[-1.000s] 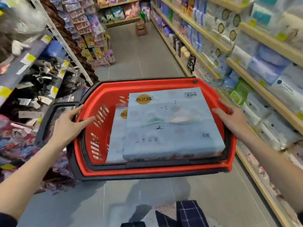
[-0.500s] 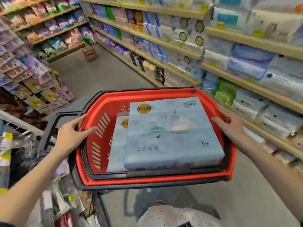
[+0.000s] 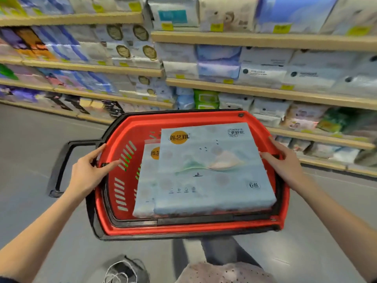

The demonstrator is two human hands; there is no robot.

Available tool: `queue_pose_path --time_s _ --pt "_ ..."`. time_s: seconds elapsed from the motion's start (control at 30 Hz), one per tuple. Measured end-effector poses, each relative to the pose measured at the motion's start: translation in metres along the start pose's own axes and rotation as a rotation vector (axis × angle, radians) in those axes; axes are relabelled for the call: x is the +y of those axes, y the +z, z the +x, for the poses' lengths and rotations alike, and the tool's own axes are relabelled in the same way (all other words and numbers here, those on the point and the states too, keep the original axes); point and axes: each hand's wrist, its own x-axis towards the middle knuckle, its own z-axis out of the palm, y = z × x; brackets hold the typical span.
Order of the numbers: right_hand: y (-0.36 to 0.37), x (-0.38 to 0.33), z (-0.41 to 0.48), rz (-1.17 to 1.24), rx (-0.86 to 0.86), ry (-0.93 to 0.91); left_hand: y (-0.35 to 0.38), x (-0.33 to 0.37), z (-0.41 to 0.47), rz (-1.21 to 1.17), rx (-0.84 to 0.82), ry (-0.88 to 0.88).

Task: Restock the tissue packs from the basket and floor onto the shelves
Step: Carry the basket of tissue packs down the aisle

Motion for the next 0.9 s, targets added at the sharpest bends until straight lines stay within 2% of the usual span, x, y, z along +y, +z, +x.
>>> queue_pose_path --time_s 0.2,0.47,0.9 --pt "-0.016 0.007 0.035 0.072 0.055 0.125 0.049 0.024 0.086 0.003 -0.144 0.079" --pt "-0.027 0.000 0.066 0.022 0.142 0.183 0.084 0.055 0.161 -0.010 -0.250 0.107" --pt "0.011 -0.008 0.112 -0.018 0.220 0.292 0.116 0.064 0.259 -0.134 -0.407 0.118"
